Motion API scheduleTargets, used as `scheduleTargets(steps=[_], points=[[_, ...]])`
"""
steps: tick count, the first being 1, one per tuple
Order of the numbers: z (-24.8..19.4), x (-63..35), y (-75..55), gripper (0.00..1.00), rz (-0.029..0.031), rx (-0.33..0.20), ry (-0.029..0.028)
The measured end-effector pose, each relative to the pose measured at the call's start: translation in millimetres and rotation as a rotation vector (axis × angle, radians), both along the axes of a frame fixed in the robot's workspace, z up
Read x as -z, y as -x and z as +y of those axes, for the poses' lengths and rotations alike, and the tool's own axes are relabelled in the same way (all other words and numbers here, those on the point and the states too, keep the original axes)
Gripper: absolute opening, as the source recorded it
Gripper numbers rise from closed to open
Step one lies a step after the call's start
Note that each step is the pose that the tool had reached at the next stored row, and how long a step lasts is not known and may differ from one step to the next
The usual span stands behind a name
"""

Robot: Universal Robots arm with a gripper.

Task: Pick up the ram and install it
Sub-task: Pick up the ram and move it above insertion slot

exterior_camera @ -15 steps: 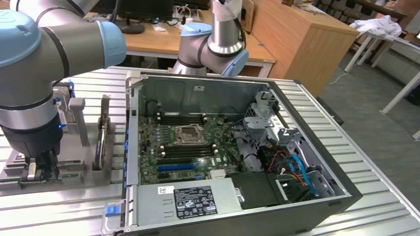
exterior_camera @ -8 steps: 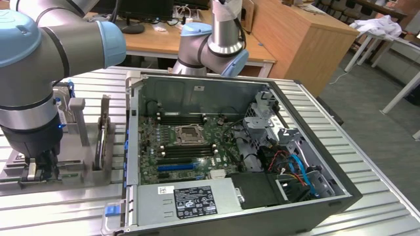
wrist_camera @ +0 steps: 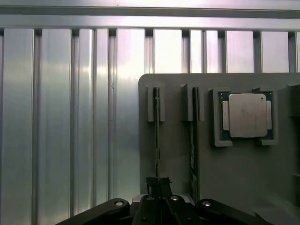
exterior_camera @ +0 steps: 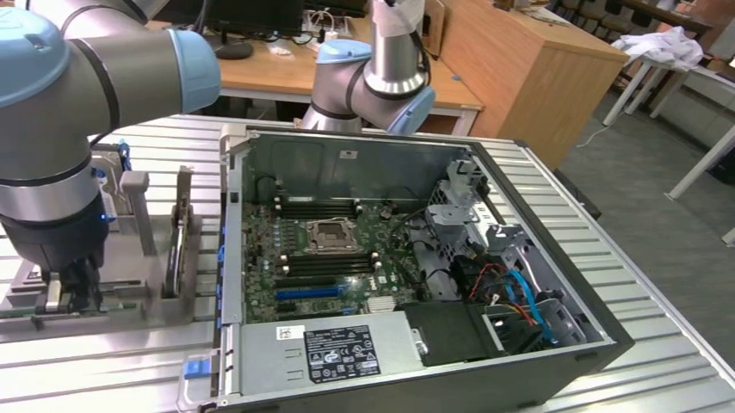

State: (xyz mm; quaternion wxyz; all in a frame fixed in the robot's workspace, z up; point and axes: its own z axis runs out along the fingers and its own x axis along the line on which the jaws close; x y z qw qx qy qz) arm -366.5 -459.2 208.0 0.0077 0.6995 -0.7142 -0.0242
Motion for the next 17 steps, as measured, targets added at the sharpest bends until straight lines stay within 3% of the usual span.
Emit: scheduleTargets(steps=[10,17], points=[[0.0,-14.6,0.0,0.12,0.0,0.0,-0.0001],[0.0,-30.9,0.0,0.12,0.0,0.0,-0.0001]])
